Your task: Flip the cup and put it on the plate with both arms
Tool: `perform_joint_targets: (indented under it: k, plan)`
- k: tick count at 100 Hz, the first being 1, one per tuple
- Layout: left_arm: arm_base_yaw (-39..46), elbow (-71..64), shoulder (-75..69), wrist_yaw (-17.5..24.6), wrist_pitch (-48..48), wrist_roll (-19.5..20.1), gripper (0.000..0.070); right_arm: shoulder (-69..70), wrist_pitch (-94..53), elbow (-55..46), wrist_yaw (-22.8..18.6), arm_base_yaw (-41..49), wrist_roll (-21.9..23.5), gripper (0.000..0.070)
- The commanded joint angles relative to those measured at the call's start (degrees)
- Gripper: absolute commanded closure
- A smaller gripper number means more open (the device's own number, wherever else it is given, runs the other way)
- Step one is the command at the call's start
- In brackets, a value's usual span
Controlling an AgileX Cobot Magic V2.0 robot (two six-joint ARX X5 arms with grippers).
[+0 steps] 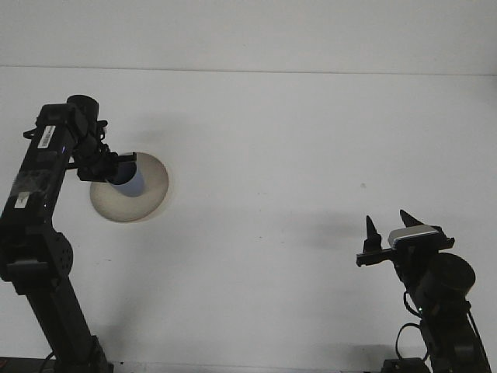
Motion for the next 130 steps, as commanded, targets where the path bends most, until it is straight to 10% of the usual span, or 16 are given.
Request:
perform_joint_targets:
  k: [1, 25, 130]
  plan:
    - [0.5, 0.9, 1.2, 0.2, 0.0, -0.4, 0.0618, 0.0, 0.6, 0.5, 0.0, 0.1, 0.8, 0.0215]
    - [1.1, 1.1, 1.1, 0.3, 1.1, -1.3, 0.0189, 0.0, 0.6, 0.5, 0.0, 0.1, 0.8, 0.0215]
    - [-4.5, -0.8, -34.7, 2.6, 8.8, -0.5, 0.0195, 0.0, 0.5, 0.5, 0.0, 0.1, 0.8, 0.0215]
